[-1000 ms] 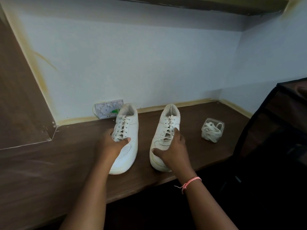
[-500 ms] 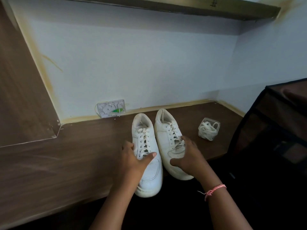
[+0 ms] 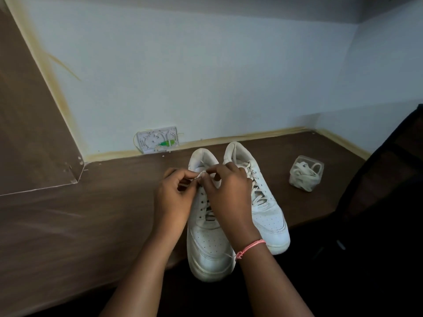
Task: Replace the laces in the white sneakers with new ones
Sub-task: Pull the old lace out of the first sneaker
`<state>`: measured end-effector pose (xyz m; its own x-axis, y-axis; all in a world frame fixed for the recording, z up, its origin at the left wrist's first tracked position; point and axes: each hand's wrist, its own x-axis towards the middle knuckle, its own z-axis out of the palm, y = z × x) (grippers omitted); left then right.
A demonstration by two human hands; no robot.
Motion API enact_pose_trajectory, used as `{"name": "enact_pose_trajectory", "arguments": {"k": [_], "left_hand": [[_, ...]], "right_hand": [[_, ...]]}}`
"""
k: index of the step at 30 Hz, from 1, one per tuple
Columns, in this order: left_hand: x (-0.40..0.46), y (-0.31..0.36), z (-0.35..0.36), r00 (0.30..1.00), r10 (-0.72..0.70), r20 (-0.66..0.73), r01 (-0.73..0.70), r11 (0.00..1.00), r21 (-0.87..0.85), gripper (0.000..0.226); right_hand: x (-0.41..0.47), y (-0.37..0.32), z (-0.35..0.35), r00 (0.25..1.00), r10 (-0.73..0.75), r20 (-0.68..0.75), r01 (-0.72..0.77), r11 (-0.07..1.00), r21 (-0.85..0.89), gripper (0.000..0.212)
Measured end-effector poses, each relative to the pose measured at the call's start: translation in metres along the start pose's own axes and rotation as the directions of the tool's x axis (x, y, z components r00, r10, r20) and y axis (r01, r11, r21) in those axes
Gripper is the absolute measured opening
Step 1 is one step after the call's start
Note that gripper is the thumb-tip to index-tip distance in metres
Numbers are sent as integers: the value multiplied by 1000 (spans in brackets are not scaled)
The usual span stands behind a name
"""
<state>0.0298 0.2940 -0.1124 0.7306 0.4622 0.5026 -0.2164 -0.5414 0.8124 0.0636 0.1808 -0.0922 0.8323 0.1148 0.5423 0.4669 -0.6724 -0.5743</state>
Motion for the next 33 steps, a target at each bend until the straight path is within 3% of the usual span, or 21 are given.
{"name": "enact_pose_trajectory", "arguments": {"k": [3,6,8,9,11,13,16,18,24,26,28,30,31,32,33], "left_hand": [[-3,-1,1,996,-84,11,85,991,-104,26],[-6,2,2,988,-157,-1,155,980,-121,11],[-6,6,-1,976,-217,-34,209,964,-166,7],[-4,9,-2,965,-261,-32,246,940,-237,10],[-3,21,-2,916,-397,51,380,822,-425,13],[-1,33,-1,842,-514,162,507,654,-562,19],[7,34,-11,796,-556,239,543,482,-688,29],[15,28,-23,778,-592,211,514,404,-757,32],[31,-1,-62,637,-771,18,539,428,-726,35],[33,-8,-70,600,-794,-102,568,512,-644,28],[34,-13,-71,617,-747,-247,519,622,-586,18],[30,-14,-67,670,-617,-412,474,783,-403,16],[27,-11,-64,712,-510,-482,485,854,-187,27],[22,-6,-61,774,-380,-507,456,889,31,33],[18,1,-56,849,-234,-474,365,908,206,30]], "right_hand": [[1,-5,-1,1000,-9,-5,9,999,39,14],[-3,-11,-1,1000,4,21,-5,1000,21,7],[-5,-13,-4,993,90,76,-103,976,190,8],[-4,-16,-11,972,182,146,-223,909,353,12],[-1,-20,-24,865,319,386,-499,623,602,20],[1,-23,-37,765,317,562,-644,416,642,27],[8,-17,-46,777,322,541,-629,347,696,29],[13,-9,-52,791,372,486,-601,330,728,25],[28,27,-78,761,505,406,-556,187,810,20],[32,36,-87,742,552,380,-566,214,796,24],[34,42,-93,732,600,323,-561,262,785,28],[36,44,-97,751,615,239,-575,432,695,34],[35,48,-98,792,581,186,-582,626,519,41],[32,52,-99,845,511,159,-534,824,188,52],[29,49,-102,878,435,199,-408,899,-163,63]]}}
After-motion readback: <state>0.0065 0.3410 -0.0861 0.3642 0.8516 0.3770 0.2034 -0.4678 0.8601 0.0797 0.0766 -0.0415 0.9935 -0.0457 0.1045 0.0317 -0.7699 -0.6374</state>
